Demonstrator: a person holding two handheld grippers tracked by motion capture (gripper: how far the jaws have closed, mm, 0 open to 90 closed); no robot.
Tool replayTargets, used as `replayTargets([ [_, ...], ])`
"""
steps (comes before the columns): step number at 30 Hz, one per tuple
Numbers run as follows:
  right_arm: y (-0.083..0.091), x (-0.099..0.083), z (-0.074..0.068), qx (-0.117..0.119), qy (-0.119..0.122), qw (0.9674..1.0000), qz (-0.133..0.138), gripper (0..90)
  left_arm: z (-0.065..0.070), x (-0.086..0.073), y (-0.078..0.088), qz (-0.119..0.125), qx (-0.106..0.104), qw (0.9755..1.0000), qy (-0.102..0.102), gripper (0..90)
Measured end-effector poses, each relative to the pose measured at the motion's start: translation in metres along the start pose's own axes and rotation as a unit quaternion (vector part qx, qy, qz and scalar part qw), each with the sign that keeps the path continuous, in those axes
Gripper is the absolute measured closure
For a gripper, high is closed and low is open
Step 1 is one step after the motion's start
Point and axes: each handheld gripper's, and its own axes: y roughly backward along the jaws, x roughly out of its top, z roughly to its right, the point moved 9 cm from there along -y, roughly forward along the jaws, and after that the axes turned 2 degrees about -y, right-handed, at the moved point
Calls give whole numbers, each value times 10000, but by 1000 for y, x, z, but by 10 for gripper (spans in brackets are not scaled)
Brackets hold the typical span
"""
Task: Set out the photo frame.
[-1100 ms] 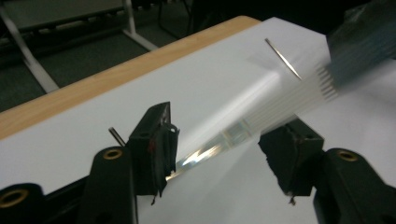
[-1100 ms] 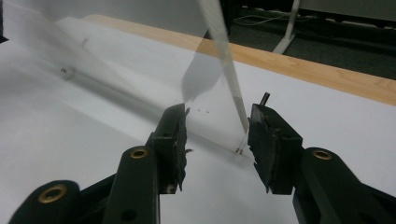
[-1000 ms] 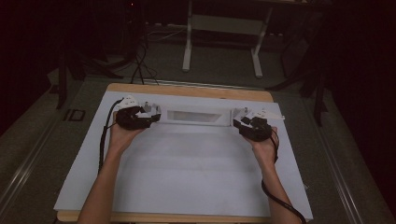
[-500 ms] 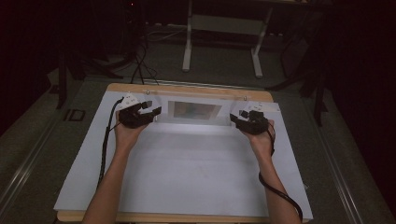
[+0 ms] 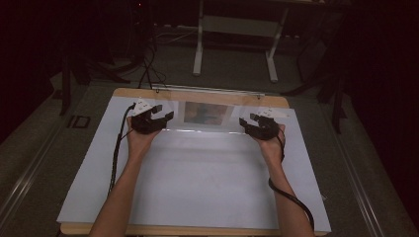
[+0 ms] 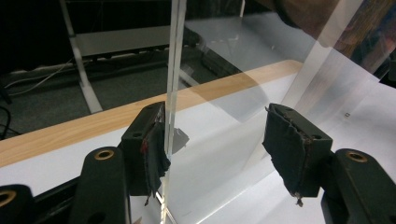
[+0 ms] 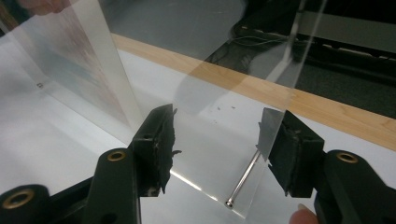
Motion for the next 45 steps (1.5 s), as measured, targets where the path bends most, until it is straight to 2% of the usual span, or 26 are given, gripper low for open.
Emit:
replayTargets([
  [8, -11, -2, 1, -21, 41, 9999, -133, 395, -1, -1, -5, -137, 169, 9997, -113, 406],
  [15, -14, -1, 0, -171, 79, 9996, -189, 389, -2, 0, -8, -147, 370, 9989, -242, 410],
  [24, -16, 2, 1, -252, 24, 9991, -330, 390, -2, 2, -9, -266, 616, 9974, -262, 413],
  [30, -16, 4, 1, -246, 49, 9987, -436, 391, -2, 3, -7, -356, 598, 9974, -197, 414],
  [38, -11, 8, -7, -146, 5, 9988, -467, 395, -3, 11, 4, -242, 532, 9983, -36, 418],
  [45, -1, 9, -15, -147, 12, 9986, -503, 395, 2, 12, 15, -372, 500, 9981, 17, 418],
])
